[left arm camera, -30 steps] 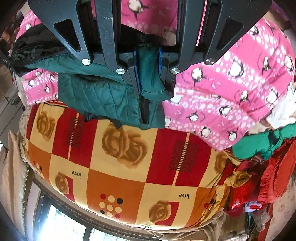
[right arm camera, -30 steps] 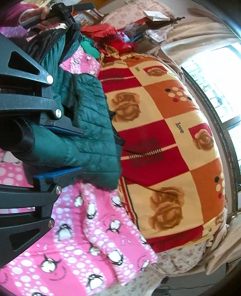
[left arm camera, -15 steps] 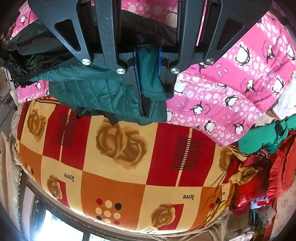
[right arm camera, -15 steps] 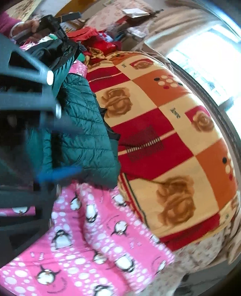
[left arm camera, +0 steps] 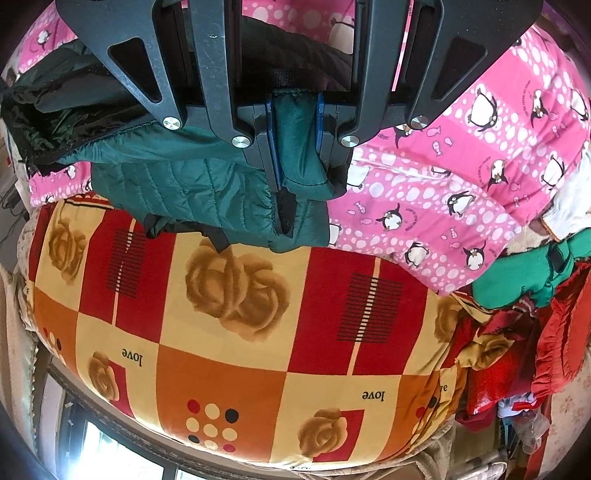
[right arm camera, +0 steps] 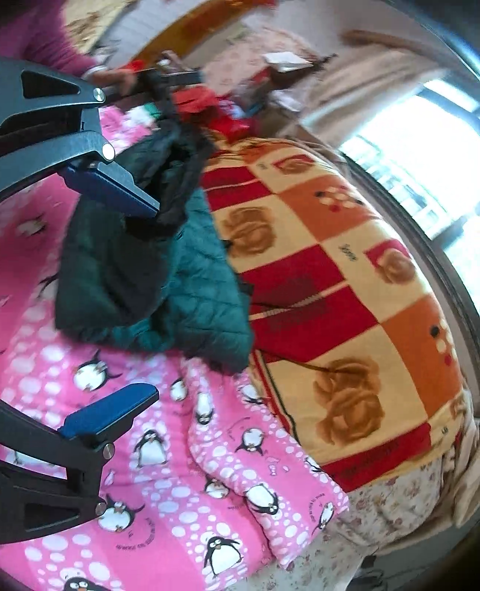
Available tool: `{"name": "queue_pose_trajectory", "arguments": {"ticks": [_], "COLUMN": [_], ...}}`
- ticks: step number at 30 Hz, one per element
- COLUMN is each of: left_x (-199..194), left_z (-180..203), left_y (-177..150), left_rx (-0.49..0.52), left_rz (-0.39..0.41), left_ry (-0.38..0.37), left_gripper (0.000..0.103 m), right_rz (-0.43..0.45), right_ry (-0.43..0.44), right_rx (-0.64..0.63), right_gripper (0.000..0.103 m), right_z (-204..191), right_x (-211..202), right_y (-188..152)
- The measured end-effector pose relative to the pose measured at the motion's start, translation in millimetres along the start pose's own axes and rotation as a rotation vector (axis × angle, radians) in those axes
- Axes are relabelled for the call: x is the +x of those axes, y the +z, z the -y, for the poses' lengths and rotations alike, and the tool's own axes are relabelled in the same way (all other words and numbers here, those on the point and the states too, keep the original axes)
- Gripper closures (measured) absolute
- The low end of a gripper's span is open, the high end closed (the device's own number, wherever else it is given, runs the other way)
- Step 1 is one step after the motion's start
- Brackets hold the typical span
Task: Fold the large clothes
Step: 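Lift the hem with both tools and fold it toward the collar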
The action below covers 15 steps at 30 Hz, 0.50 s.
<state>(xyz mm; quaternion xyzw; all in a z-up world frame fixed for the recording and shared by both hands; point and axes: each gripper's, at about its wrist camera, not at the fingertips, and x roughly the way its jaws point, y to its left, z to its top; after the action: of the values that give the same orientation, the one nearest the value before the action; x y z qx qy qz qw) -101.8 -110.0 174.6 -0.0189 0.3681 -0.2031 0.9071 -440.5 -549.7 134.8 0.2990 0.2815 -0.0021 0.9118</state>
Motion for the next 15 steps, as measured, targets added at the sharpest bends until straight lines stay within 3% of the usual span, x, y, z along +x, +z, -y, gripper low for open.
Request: {"name": "queue_pose_trajectory", "arguments": {"ticks": [6, 9, 15], "left_x": [1.3, 0.1, -3.1], "left_z": [-0.1, -1.1, -1.3], "left_y": [-1.6, -1.1, -3.8], "left_rx": [0.008, 0.008, 0.023], "left_rz": [-0.001, -0.008, -0.004], "left_ry": [0.02, 0.021, 0.036], "left_gripper": [0.088, 0.088, 0.088], "right_rz": [-0.031, -0.065, -0.088], "right_ry": [-0.004, -0.047, 0.032], "right_rx": [-0.077, -0.157, -0.233], "right_gripper": [0.012, 0.009, 0.003], "right_z": [3.8, -2.0, -14.1], "right_x": [-1.2, 13.0, 61.8], "right_y": [-15.2, -16.7, 0.7]}}
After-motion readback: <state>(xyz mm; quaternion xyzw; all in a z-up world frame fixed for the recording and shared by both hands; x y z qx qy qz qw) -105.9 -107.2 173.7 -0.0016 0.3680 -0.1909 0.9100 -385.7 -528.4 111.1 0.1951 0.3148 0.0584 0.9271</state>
